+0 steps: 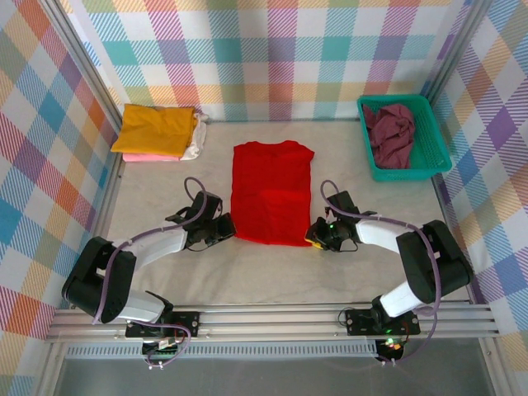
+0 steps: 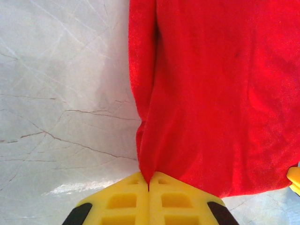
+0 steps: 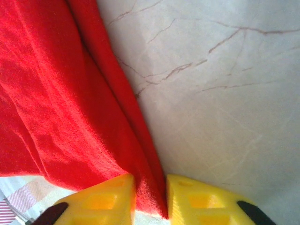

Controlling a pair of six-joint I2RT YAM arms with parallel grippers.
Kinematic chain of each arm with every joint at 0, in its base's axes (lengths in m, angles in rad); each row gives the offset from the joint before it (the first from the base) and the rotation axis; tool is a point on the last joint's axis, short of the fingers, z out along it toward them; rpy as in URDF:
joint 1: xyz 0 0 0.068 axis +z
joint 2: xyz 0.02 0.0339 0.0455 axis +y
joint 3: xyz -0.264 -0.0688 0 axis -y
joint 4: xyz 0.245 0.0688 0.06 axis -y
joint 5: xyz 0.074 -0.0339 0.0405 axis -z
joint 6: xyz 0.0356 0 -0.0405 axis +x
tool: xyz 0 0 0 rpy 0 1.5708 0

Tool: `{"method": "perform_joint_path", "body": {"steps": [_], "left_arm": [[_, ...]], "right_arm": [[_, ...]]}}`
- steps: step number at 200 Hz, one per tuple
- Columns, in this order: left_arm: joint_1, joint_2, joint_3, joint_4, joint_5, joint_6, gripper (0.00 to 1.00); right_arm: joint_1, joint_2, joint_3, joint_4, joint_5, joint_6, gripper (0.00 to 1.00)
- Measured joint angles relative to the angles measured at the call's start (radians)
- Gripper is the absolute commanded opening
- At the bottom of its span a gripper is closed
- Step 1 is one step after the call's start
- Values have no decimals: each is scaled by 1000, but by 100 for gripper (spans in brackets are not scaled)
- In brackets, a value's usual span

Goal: Fold and stack the t-shirts

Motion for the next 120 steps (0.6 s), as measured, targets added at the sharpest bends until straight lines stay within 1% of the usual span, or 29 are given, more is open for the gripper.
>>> {"method": "perform_joint_path", "body": {"steps": [9, 24, 62, 89, 120], "left_arm": [[0, 0, -2, -1, -3, 0, 0], [0, 0, -3, 0, -6, -1, 0], [0, -8, -4, -3, -10, -2, 0], [0, -24, -6, -5, -17, -3, 0], [0, -41, -15, -23, -21, -3, 0]], "right_arm": [[1, 0, 0, -5, 6, 6, 16], [3, 0, 0, -8, 15, 9, 8], [34, 2, 0, 33, 10, 9, 0], [39, -23, 2, 17, 16, 2, 0], [39, -93, 4, -29, 48, -16, 0]]}}
